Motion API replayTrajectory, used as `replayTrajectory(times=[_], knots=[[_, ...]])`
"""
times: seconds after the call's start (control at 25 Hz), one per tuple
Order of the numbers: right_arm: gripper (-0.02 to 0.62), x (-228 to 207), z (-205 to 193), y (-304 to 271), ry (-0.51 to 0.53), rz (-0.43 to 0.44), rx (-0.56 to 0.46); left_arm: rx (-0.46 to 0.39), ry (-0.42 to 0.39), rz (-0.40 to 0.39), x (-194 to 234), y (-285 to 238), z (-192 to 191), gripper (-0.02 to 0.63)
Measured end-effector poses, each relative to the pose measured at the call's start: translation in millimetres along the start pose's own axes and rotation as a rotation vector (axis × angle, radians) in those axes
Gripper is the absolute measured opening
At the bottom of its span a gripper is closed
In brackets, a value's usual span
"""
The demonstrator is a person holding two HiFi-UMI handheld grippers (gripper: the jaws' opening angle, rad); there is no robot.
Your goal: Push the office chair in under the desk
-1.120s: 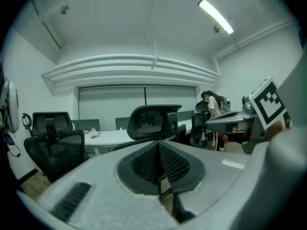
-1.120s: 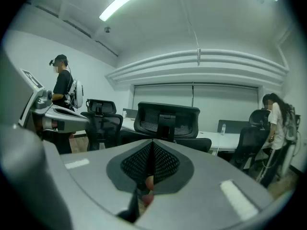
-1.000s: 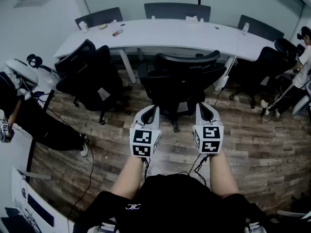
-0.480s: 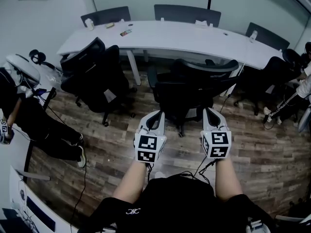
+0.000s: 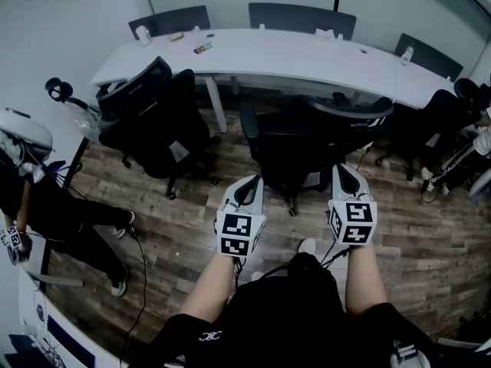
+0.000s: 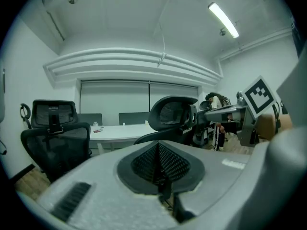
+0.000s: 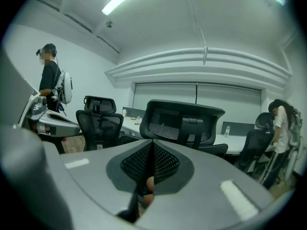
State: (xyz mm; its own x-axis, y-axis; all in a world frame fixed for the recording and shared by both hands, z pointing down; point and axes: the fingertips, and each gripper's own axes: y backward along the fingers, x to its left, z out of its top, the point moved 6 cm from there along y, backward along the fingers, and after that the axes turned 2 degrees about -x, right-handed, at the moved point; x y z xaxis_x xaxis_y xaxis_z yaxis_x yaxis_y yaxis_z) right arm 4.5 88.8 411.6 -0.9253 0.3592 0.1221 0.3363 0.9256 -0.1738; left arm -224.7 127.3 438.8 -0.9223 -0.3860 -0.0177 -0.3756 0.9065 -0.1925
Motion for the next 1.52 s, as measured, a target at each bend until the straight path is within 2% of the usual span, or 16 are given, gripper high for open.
replayTrajectory(times=[0.28, 0.44, 0.6, 0.72, 0.84, 0.96, 1.08, 1.2, 1.52], knots=[[0.009, -43, -3, -21, 0.044, -0.001, 0.014, -0.008, -0.052, -0.081, 2, -50, 13, 0.099], [0.109, -82, -11, -40, 0.119, 0.046, 0.072, 0.017, -0.14, -0.154, 0, -88, 23, 0.17], [0.187, -120, -21, -65, 0.248, 0.043, 0.153, 0.075, -0.221, -0.205, 1, -122, 24, 0.193], [0.231, -146, -26, -80, 0.359, 0.026, 0.199, 0.115, -0.296, -0.216, -2, -146, 22, 0.22], [0.257, -180, -34, -95, 0.421, 0.006, 0.259, 0.159, -0.376, -0.202, -1, -167, 15, 0.233], [0.279, -211, -40, -109, 0.477, -0.017, 0.315, 0.199, -0.393, -0.198, 4, -184, 7, 0.252], [0.285, -227, -44, -127, 0.508, -0.015, 0.345, 0.212, -0.403, -0.173, 10, -196, 2, 0.254], [0.288, -232, -53, -144, 0.531, -0.001, 0.387, 0.196, -0.444, -0.123, 16, -202, 3, 0.167], [0.286, -234, -58, -159, 0.456, 0.04, 0.417, 0.176, -0.429, -0.158, 22, -209, 7, 0.167]])
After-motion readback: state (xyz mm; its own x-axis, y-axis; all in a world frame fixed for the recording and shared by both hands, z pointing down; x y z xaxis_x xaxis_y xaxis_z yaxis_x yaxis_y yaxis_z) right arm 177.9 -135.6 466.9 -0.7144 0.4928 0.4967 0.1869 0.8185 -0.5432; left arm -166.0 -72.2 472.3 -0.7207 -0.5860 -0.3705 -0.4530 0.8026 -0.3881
